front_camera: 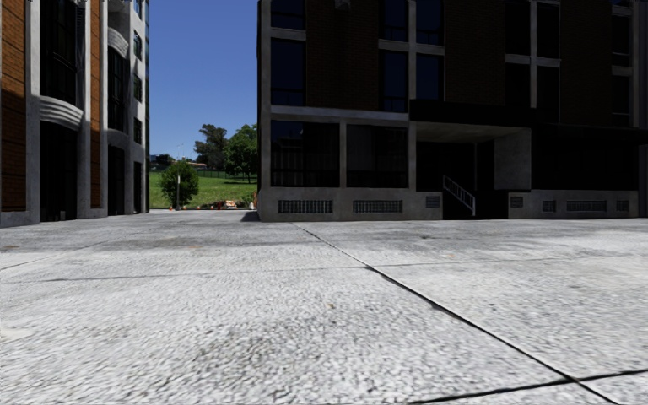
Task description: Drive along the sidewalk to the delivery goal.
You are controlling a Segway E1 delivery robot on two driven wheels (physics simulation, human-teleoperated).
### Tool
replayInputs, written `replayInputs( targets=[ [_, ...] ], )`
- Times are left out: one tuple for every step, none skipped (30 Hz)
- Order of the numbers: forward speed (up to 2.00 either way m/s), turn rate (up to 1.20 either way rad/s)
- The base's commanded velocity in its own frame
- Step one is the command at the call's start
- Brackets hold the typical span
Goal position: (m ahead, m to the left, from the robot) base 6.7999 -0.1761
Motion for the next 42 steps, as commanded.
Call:
replayInputs(
  targets=[
    [2.00, 0.00],
    [2.00, 0.00],
    [2.00, 0.00],
    [2.00, 0.00],
    [2.00, 0.00],
    [2.00, 0.00],
    [2.00, 0.00],
    [2.00, 0.00],
    [2.00, 0.00],
    [2.00, 0.00],
    [2.00, 0.00],
    [2.00, 0.00],
    [2.00, 0.00],
    [2.00, 0.00],
    [2.00, 0.00],
    [2.00, 0.00],
    [2.00, 0.00],
    [2.00, 0.00],
    [2.00, 0.00],
    [2.00, 0.00],
    [2.00, 0.00],
    [2.00, 0.00],
    [2.00, 0.00],
    [2.00, 0.00],
    [2.00, 0.00],
    [2.00, 0.00],
    [2.00, 0.00],
    [2.00, 0.00],
    [2.00, 0.00],
    [2.00, 0.00],
    [2.00, 0.00],
    [2.00, 0.00],
    [2.00, 0.00],
    [2.00, 0.00],
    [2.00, 0.00],
    [2.00, 0.00],
    [2.00, 0.00],
    [2.00, 0.00],
    [2.00, 0.00],
    [2.00, 0.00],
    [2.00, 0.00],
    [2.00, 0.00]
  ],
)
